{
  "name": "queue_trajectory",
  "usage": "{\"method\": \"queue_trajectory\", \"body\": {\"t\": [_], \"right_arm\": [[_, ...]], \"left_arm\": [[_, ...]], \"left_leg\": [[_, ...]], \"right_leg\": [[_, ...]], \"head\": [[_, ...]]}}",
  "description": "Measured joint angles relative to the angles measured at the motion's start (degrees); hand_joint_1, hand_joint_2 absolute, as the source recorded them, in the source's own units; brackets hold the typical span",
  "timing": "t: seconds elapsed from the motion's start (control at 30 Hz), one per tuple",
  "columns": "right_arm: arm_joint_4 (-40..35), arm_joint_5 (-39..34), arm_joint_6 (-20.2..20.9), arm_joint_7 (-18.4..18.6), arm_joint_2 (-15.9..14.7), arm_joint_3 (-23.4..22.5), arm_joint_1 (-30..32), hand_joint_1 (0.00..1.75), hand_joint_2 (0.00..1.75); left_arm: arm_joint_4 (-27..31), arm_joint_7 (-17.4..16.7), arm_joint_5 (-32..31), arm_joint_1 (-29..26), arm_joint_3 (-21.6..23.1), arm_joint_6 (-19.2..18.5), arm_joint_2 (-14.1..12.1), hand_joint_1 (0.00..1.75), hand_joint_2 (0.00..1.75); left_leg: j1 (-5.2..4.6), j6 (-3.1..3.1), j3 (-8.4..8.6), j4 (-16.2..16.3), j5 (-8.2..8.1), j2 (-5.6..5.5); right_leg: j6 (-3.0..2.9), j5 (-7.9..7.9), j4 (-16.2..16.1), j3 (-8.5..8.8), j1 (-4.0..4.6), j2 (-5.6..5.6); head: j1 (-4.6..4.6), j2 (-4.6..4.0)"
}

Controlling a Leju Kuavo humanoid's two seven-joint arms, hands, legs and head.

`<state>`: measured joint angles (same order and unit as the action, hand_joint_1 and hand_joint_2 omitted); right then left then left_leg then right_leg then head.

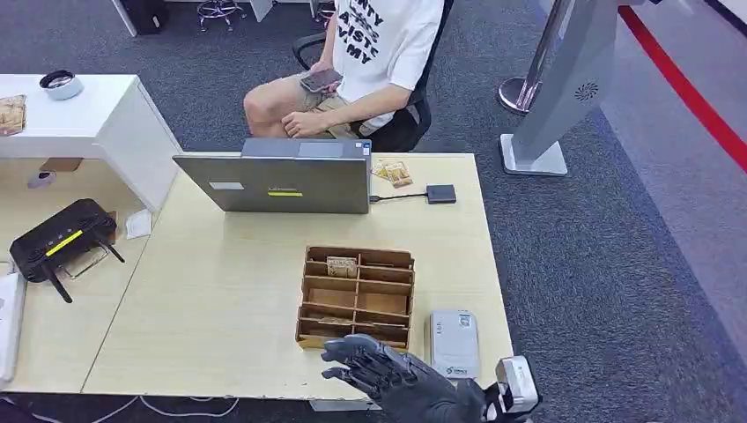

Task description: Pass the card to the sensor for recognition and then transmit it.

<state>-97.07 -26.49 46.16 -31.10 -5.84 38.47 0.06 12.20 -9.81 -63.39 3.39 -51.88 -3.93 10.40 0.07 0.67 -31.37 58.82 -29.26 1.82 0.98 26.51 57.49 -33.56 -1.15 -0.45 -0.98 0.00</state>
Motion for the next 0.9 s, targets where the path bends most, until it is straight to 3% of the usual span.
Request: {"method": "queue_trajectory", "body": {"t": [0.9], "right_arm": [[0.0,-0.2,0.9,-0.7,-0.2,0.0,-0.5,0.0,0.0]], "left_arm": [[0.0,0.3,5.7,0.3,-7.0,-8.4,2.6,0.0,0.0]], "left_leg": [[0.0,0.0,0.0,0.0,0.0,0.0]], "right_leg": [[0.0,0.0,0.0,0.01,0.0,0.0]], "head": [[0.0,0.0]]}}
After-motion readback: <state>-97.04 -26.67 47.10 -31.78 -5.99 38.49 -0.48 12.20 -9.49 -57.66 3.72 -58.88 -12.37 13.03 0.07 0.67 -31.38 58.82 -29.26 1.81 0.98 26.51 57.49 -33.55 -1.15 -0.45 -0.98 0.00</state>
